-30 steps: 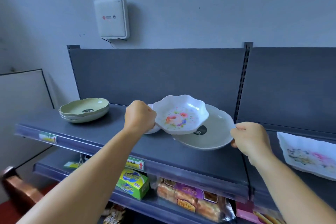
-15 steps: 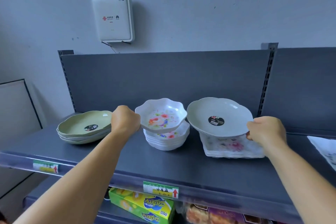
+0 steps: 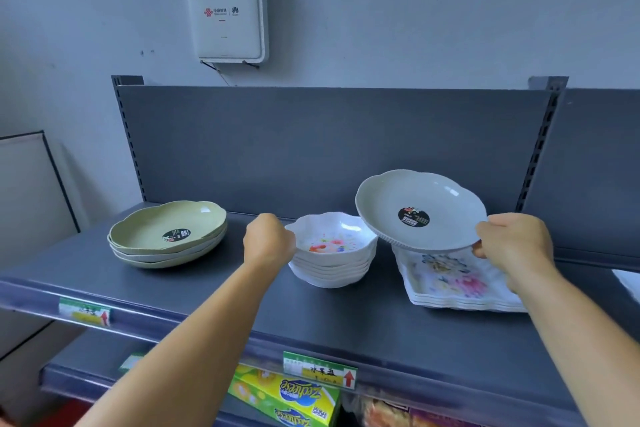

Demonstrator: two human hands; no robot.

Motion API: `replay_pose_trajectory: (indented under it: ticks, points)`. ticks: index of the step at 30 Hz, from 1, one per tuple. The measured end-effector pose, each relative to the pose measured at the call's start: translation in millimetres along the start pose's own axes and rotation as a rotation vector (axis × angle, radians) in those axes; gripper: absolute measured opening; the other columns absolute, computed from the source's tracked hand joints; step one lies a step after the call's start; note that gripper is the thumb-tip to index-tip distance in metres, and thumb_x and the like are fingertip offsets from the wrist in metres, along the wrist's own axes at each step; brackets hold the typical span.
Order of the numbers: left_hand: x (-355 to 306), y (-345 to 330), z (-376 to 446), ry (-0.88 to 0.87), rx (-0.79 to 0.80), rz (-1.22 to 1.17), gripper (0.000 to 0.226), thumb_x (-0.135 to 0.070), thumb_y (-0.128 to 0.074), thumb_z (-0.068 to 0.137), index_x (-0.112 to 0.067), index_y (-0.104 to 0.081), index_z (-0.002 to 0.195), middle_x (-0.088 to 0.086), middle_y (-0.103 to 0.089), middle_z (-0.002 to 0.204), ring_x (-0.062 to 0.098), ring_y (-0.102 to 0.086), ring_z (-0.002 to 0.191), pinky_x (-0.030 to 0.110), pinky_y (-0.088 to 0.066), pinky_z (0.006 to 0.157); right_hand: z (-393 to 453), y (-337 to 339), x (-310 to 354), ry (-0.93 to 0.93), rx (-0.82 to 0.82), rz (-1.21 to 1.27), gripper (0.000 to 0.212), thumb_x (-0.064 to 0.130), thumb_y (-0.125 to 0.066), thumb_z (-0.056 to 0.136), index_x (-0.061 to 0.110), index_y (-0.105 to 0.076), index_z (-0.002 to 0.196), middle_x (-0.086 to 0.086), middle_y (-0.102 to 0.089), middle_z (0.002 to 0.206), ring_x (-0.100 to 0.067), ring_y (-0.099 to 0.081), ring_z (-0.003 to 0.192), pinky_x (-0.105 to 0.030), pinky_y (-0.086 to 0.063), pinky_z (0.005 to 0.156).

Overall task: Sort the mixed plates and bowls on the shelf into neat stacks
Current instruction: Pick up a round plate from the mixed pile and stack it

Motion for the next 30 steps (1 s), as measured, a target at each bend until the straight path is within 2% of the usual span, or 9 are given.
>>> replay_pose_trajectory:
  ticks: [8, 11, 13, 17, 20, 22, 24, 27, 30]
  points:
    - [-4.4, -2.2, -15.6, 0.004, -0.054, 0.032, 0.024, 0.0, -0.043, 0.083, -0.009, -0.036, 0.062, 0.003, -0.042, 0.067, 0.022, -0.039, 0.061, 0.025, -0.028, 0.047, -11.0, -35.6, 0.9, -0.001, 0.091, 0.062, 0.025, 0.004, -0.049, 0.073, -0.013, -0.062, 0.086, -0.013, -0.057, 0.061, -0.022, -0.054, 0.058, -0.029, -0.037, 0.059]
    - [-3.9, 1.9, -20.3, -0.05, -0.038, 0.056, 0.031, -0.002, -0.044, 0.081, -0.012, -0.028, 0.056, 0.001, -0.033, 0.057, 0.017, -0.025, 0.049, 0.022, -0.019, 0.043, -16.7, -45.9, 1.7, 0.002, 0.132, 0.068, 0.024, 0.004, -0.048, 0.073, -0.013, -0.06, 0.085, -0.011, -0.053, 0.06, -0.021, -0.051, 0.058, -0.027, -0.036, 0.053]
    - [-5.3, 10.0, -21.3, -0.103, -0.038, -0.005, 0.032, -0.005, -0.044, 0.08, -0.014, -0.026, 0.055, 0.001, -0.03, 0.055, 0.019, -0.021, 0.051, 0.021, -0.017, 0.045, -22.9, -51.1, 6.6, 0.009, 0.156, 0.074, 0.02, 0.004, -0.047, 0.074, -0.011, -0.06, 0.079, -0.011, -0.053, 0.059, -0.022, -0.051, 0.054, -0.023, -0.034, 0.049]
    - [-13.6, 27.5, -27.2, -0.212, 0.01, -0.237, 0.032, -0.027, -0.045, 0.087, -0.01, -0.042, 0.06, 0.009, -0.046, 0.06, 0.017, -0.04, 0.057, 0.026, -0.032, 0.055, -43.0, -70.4, 33.5, 0.078, 0.219, 0.088, 0.016, 0.001, -0.046, 0.075, 0.007, -0.049, 0.061, -0.012, -0.048, 0.055, -0.024, -0.047, 0.05, -0.024, -0.029, 0.051]
    - [-7.6, 50.5, -29.5, -0.249, -0.015, -0.226, 0.036, -0.032, -0.047, 0.088, -0.01, -0.045, 0.06, 0.009, -0.046, 0.057, 0.018, -0.038, 0.053, 0.026, -0.034, 0.054, -59.9, -97.5, 55.7, 0.135, 0.26, 0.096, 0.014, 0.001, -0.045, 0.073, 0.002, -0.051, 0.061, -0.011, -0.052, 0.054, -0.025, -0.052, 0.051, -0.028, -0.035, 0.056]
    - [11.4, 66.1, -22.6, -0.214, -0.041, -0.238, 0.028, -0.023, -0.053, 0.083, -0.01, -0.046, 0.06, 0.011, -0.049, 0.056, 0.02, -0.042, 0.051, 0.026, -0.035, 0.052, -71.0, -119.4, 71.1, 0.16, 0.284, 0.115, 0.013, 0.002, -0.045, 0.072, -0.001, -0.055, 0.063, -0.013, -0.052, 0.058, -0.024, -0.051, 0.053, -0.03, -0.036, 0.058]
    - [37.7, 82.6, -13.9, -0.14, -0.073, -0.253, 0.024, -0.021, -0.056, 0.077, -0.007, -0.049, 0.06, 0.011, -0.052, 0.057, 0.022, -0.049, 0.053, 0.027, -0.038, 0.053, -83.6, -143.5, 87.8, 0.194, 0.32, 0.108, 0.011, 0.004, -0.045, 0.07, 0.005, -0.05, 0.06, -0.013, -0.048, 0.059, -0.021, -0.048, 0.056, -0.029, -0.032, 0.058]
    - [71.9, 111.3, -6.2, -0.051, -0.138, -0.264, 0.027, -0.023, -0.057, 0.074, 0.003, -0.063, 0.074, 0.009, -0.056, 0.06, 0.02, -0.044, 0.056, 0.026, -0.039, 0.055, -106.0, -182.4, 113.5, 0.239, 0.38, 0.08, 0.016, 0.01, -0.045, 0.068, 0.015, -0.04, 0.053, -0.011, -0.046, 0.053, -0.025, -0.043, 0.053, -0.03, -0.032, 0.052]
    - [97.0, 139.2, 0.7, -0.029, -0.192, -0.257, 0.019, -0.017, -0.06, 0.079, 0.0, -0.067, 0.078, 0.005, -0.056, 0.058, 0.022, -0.04, 0.055, 0.024, -0.033, 0.048, -131.6, -223.9, 139.0, 0.268, 0.477, 0.119, 0.01, 0.008, -0.043, 0.068, 0.014, -0.043, 0.059, -0.012, -0.044, 0.058, -0.024, -0.039, 0.057, -0.034, -0.03, 0.056]
Point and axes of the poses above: each hand's wrist, its own z-axis towards the middle knuckle, its own y-axis out of the back of the hand, x = y × z, the point moved 10 cm from there along z, towards the middle knuckle
